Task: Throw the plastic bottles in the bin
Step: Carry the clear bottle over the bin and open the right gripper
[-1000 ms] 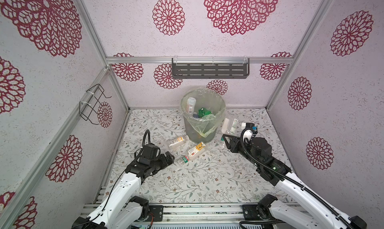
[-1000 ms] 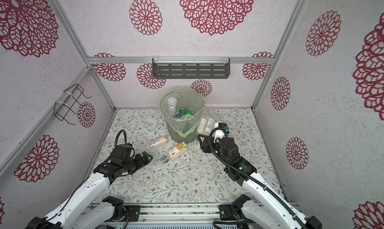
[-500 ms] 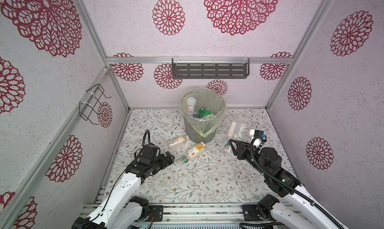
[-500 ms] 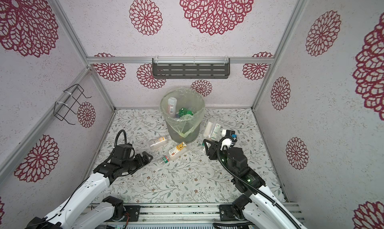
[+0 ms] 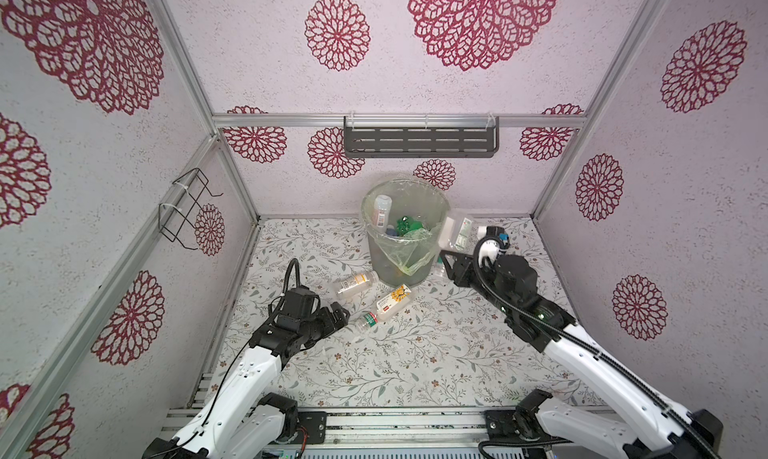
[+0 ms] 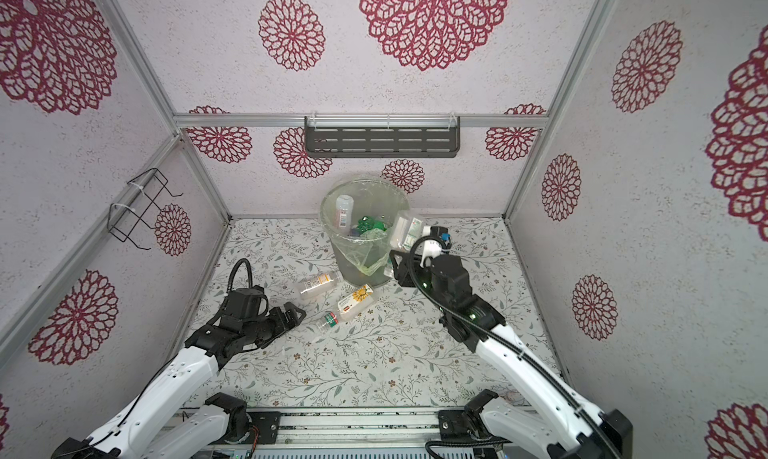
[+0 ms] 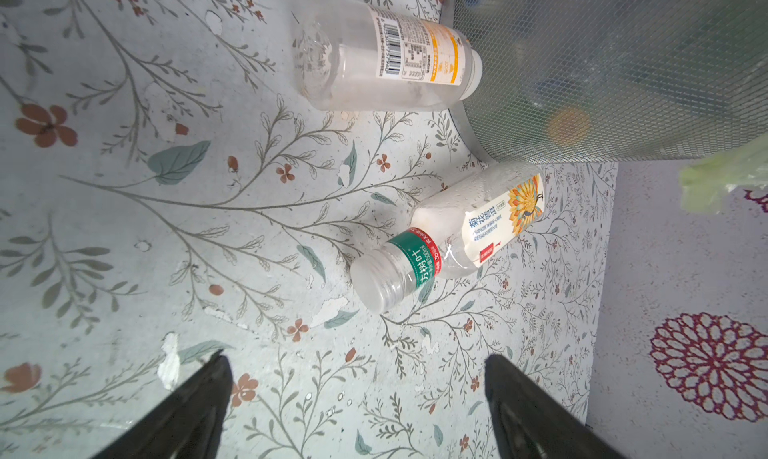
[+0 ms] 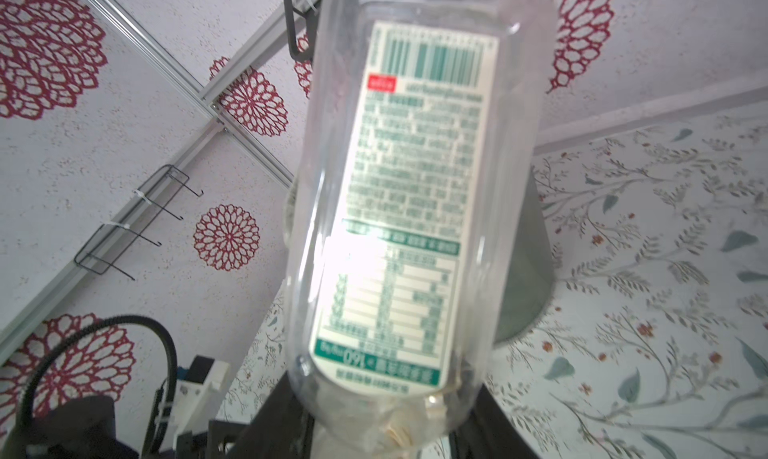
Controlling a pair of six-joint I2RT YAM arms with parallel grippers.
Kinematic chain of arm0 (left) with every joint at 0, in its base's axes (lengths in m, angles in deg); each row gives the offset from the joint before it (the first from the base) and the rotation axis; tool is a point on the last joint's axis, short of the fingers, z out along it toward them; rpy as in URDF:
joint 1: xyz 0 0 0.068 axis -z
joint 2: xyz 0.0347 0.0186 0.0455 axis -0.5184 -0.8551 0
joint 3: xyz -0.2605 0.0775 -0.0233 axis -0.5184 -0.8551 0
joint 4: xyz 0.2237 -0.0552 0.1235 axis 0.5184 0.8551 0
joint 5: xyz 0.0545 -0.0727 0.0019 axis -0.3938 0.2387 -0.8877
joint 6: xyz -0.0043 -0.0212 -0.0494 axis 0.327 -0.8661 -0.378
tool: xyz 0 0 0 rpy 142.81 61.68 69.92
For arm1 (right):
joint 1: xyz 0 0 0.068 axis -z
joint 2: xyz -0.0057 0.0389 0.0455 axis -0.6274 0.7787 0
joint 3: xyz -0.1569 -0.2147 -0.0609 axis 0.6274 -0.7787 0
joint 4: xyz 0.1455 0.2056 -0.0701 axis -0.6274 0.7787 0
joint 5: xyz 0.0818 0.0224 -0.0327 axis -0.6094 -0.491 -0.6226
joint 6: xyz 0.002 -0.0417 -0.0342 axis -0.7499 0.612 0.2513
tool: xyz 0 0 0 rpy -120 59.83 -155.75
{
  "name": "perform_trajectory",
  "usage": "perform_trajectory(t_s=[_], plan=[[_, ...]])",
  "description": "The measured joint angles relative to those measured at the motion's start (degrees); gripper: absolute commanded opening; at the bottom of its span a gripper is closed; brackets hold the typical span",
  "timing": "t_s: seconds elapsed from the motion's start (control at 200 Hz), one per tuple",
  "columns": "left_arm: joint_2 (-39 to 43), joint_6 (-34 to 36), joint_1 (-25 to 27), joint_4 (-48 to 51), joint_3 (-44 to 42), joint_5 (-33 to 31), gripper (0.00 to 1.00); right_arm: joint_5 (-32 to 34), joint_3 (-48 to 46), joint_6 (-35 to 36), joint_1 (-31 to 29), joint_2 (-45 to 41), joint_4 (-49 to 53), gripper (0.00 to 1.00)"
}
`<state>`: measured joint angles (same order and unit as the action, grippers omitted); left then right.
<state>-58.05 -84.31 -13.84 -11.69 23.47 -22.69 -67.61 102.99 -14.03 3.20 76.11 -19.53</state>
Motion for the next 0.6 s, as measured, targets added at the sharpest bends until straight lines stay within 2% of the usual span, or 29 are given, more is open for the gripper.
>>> perform_trajectory(t_s=[0.16,0.325,0.41,0.505,0.6], plan=[[0.42,0.11,0.0,0.79,2.86,-1.07,0.97,2.08,21.92,-1.44,0.0,16.5,1.46,0.98],[0.59,0.57,-0.02,1.62,5.03,-1.62,0.97,2.1,39.63,-1.16,0.11,28.28,6.73,0.99],[0.72,0.85,-0.02,2.56,5.22,-2.25,0.97,2.62,36.94,-0.59,-0.31,26.77,4.76,0.99],[1.25,1.16,-0.02,3.45,5.22,-2.62,0.97,3.91,26.53,0.13,-0.55,19.34,2.38,0.99],[1.38,1.57,-0.02,3.5,5.22,-2.69,0.97,5.29,20.63,0.87,-0.59,13.07,2.51,0.99]])
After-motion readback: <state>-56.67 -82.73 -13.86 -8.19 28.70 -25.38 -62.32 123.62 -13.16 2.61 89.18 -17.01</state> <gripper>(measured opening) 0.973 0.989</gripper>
